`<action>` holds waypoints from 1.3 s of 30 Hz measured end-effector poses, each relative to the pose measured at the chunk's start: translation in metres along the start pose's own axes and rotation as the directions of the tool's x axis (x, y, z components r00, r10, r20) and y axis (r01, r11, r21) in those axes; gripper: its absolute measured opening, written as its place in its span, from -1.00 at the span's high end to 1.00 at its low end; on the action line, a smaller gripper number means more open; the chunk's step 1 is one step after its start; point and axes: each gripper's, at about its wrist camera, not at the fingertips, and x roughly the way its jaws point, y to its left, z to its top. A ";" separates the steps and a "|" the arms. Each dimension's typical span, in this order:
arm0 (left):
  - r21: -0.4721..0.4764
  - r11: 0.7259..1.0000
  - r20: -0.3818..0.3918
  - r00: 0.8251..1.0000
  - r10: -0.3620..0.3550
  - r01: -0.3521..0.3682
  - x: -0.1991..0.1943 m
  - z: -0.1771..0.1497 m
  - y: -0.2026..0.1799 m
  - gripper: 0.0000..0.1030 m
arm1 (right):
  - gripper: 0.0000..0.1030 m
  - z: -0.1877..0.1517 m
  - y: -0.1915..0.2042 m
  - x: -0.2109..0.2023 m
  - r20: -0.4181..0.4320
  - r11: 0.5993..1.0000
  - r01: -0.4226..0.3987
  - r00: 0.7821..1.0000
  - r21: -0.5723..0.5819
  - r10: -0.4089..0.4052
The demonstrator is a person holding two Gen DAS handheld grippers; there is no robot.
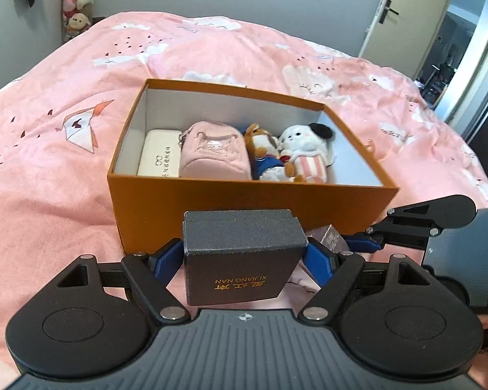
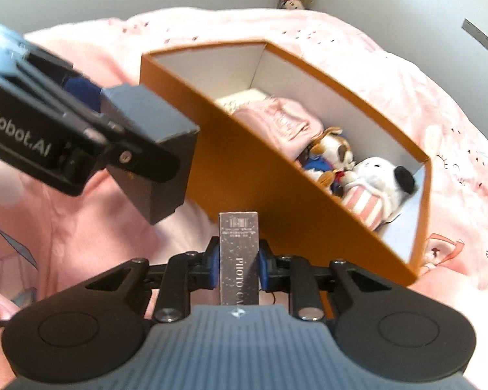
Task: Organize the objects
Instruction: 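Lower the black box into the orange box with the left gripper and release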
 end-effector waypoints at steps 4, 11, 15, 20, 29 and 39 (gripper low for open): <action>0.019 1.000 -0.001 1.000 -0.016 0.016 -0.012 0.008 -0.006 -0.78 | 0.54 0.001 -0.015 -0.020 0.051 0.998 -0.018 0.999 0.063 0.015; 0.044 0.998 0.046 0.997 -0.057 0.054 -0.034 0.038 -0.016 -0.78 | 0.53 0.021 -0.047 -0.054 0.191 0.981 -0.088 0.980 0.175 0.054; 0.087 0.995 0.103 0.993 -0.049 0.040 -0.042 0.070 -0.023 -0.78 | 0.53 0.035 -0.065 -0.069 0.265 0.973 -0.056 0.964 0.223 -0.005; 0.078 0.992 0.053 0.994 -0.100 0.096 -0.025 0.111 -0.024 -0.78 | 0.53 0.053 -0.097 -0.061 0.311 0.948 -0.056 0.949 0.313 -0.047; -0.008 0.995 -0.272 0.957 -0.099 0.100 0.073 0.132 -0.003 -0.78 | 0.53 0.058 -0.130 -0.002 0.258 0.908 -0.115 0.966 0.403 0.008; 0.008 0.997 -0.487 0.871 -0.068 0.082 0.129 0.124 0.008 -0.78 | 0.53 0.056 -0.144 0.039 0.215 0.895 -0.148 0.975 0.421 0.060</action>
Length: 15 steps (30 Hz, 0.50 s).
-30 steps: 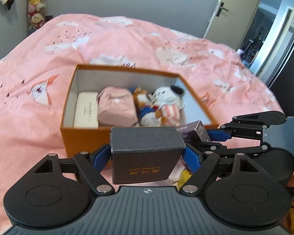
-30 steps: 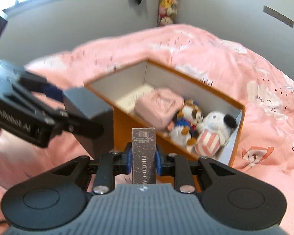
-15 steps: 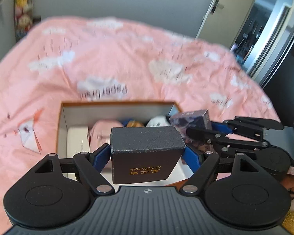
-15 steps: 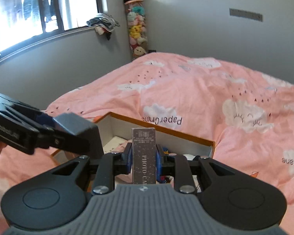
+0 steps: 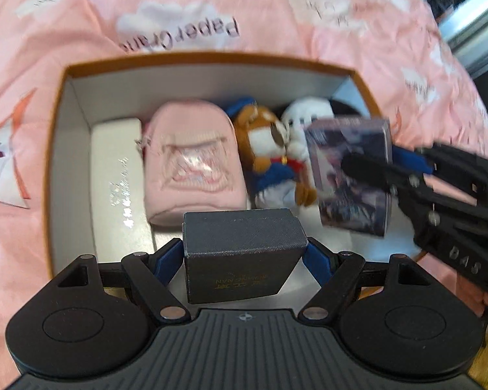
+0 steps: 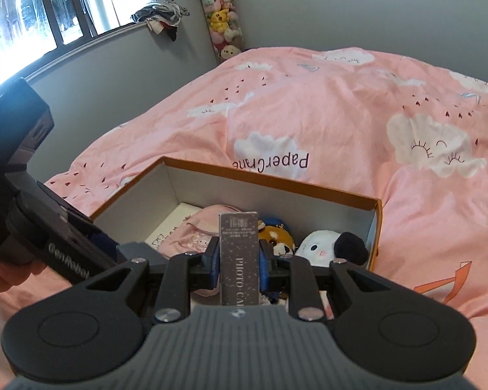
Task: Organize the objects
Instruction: 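Lower the black box into the orange box with the left gripper and release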
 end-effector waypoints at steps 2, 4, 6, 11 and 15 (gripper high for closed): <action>-0.002 1.000 -0.029 1.000 0.008 -0.008 0.007 0.001 0.002 -0.78 | 0.53 -0.001 -0.002 0.005 -0.009 1.000 -0.005 1.000 0.005 0.005; -0.010 1.000 -0.046 0.999 0.021 -0.021 0.013 0.002 0.006 -0.79 | 0.53 -0.002 -0.005 0.010 -0.020 1.000 -0.012 1.000 0.008 0.012; -0.014 0.999 -0.061 0.998 0.028 -0.029 0.019 0.002 0.010 -0.79 | 0.53 -0.003 -0.006 0.015 -0.031 1.000 -0.021 0.999 0.011 0.021; -0.006 0.999 -0.076 0.996 0.039 -0.040 0.028 -0.001 0.016 -0.80 | 0.53 -0.005 -0.007 0.022 -0.043 0.999 -0.029 0.999 0.017 0.030; 0.029 0.997 -0.033 0.997 0.066 -0.065 0.025 -0.004 0.016 -0.82 | 0.53 -0.006 -0.009 0.026 -0.054 0.999 -0.027 0.998 0.024 0.029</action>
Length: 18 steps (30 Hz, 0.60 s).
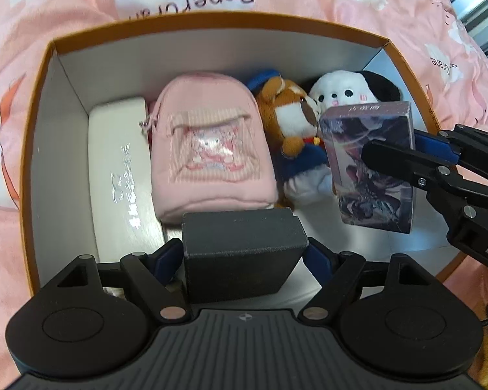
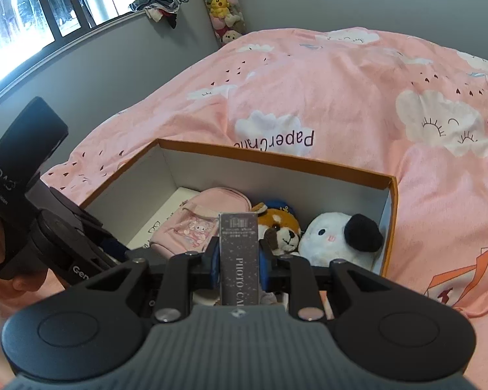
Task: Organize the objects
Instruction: 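Lower the black box into the orange box with the left gripper and release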
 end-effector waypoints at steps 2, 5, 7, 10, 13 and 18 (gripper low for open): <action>0.026 1.000 0.017 1.000 0.010 -0.011 -0.002 -0.002 -0.001 -0.82 | 0.53 0.000 0.000 0.000 -0.002 1.000 -0.002 1.000 0.003 0.002; 0.070 0.997 0.046 0.999 0.019 -0.022 -0.005 -0.008 -0.003 -0.82 | 0.53 0.000 0.000 0.001 -0.002 1.000 -0.016 1.000 0.012 0.016; 0.090 0.996 0.075 0.997 0.021 -0.028 -0.007 -0.011 -0.006 -0.82 | 0.53 0.000 0.000 0.002 -0.004 1.000 -0.016 1.000 0.016 0.016; 0.103 0.995 0.081 0.997 0.000 -0.008 -0.012 -0.016 -0.004 -0.81 | 0.53 0.000 0.000 0.002 -0.005 1.000 -0.012 1.000 0.015 0.012; 0.127 0.992 0.098 0.995 -0.020 0.007 -0.021 -0.019 -0.002 -0.81 | 0.53 -0.001 0.001 0.002 -0.005 1.000 -0.007 1.000 0.013 0.007; 0.209 0.976 0.072 0.997 0.039 -0.053 -0.022 -0.014 -0.009 -0.80 | 0.53 -0.001 0.000 0.003 -0.005 1.000 -0.009 1.000 0.018 0.010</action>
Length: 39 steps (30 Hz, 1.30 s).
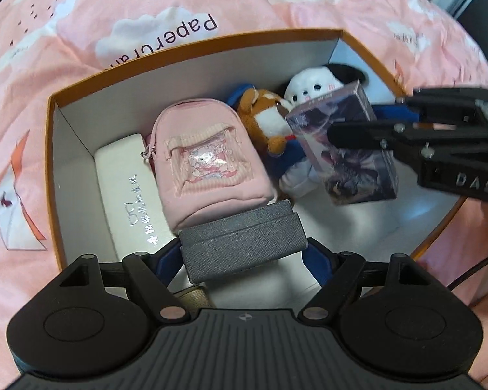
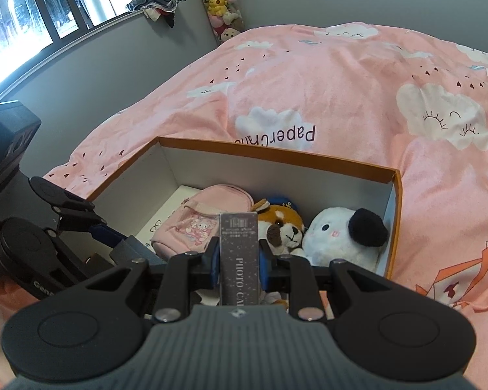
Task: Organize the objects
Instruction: 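Lower the black box into the orange box with the left gripper and release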
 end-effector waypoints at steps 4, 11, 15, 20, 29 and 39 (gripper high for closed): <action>-0.014 1.000 -0.019 1.000 -0.015 0.014 0.007 0.002 -0.005 -0.79 | 0.53 0.003 -0.004 -0.003 0.017 0.995 -0.062 0.998 0.076 0.061; -0.024 0.999 -0.031 0.999 -0.035 0.035 0.012 0.003 -0.007 -0.79 | 0.53 0.021 0.009 -0.010 0.093 0.976 -0.179 0.981 0.123 0.168; -0.032 0.999 -0.032 0.999 -0.044 0.042 0.011 0.003 -0.006 -0.77 | 0.53 0.023 0.020 -0.003 0.073 0.978 -0.185 0.981 0.095 0.179; -0.012 0.999 -0.025 0.998 -0.049 0.048 0.006 -0.002 -0.007 -0.75 | 0.53 0.016 0.023 0.005 0.033 0.990 -0.129 0.991 0.057 0.127; 0.084 0.996 0.085 0.996 -0.035 0.028 -0.027 -0.011 -0.006 -0.18 | 0.53 0.014 0.017 0.012 0.030 0.992 -0.105 0.994 0.066 0.103; -0.009 0.999 0.088 0.995 -0.041 0.042 -0.008 0.005 0.012 0.40 | 0.53 0.011 0.015 0.020 0.025 0.997 -0.056 0.998 0.049 0.055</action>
